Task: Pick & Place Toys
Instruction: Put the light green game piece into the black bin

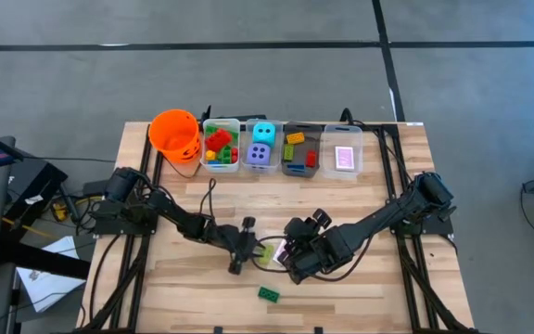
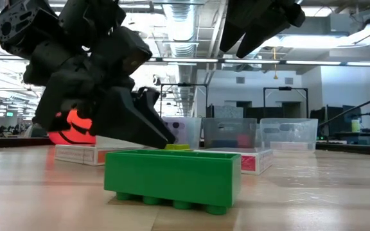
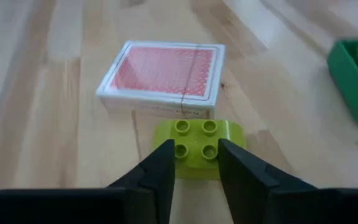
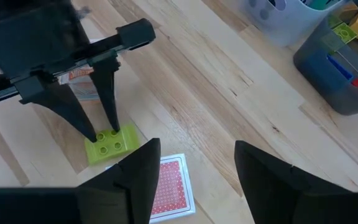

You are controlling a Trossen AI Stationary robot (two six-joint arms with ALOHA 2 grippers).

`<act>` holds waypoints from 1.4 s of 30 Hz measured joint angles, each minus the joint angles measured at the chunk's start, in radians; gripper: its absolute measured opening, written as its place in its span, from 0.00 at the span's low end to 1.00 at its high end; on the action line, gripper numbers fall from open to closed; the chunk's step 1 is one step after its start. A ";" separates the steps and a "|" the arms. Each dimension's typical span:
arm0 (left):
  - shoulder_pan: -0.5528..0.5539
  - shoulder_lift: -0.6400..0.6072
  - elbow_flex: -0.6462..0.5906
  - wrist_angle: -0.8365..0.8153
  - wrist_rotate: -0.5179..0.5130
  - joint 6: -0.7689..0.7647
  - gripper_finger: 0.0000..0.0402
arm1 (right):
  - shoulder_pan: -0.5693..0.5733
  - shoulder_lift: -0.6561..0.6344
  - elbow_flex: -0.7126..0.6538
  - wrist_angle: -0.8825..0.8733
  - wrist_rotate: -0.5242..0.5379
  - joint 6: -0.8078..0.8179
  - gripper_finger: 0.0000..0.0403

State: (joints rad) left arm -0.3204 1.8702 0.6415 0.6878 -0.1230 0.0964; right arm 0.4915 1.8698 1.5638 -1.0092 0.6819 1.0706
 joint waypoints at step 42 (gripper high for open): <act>0.027 -0.001 0.001 -0.009 0.160 0.001 0.09 | 0.000 0.000 0.000 0.000 0.000 0.002 0.50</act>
State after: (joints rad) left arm -0.2932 1.8690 0.6422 0.6792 0.0368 0.0975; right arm 0.4915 1.8698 1.5639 -1.0094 0.6819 1.0729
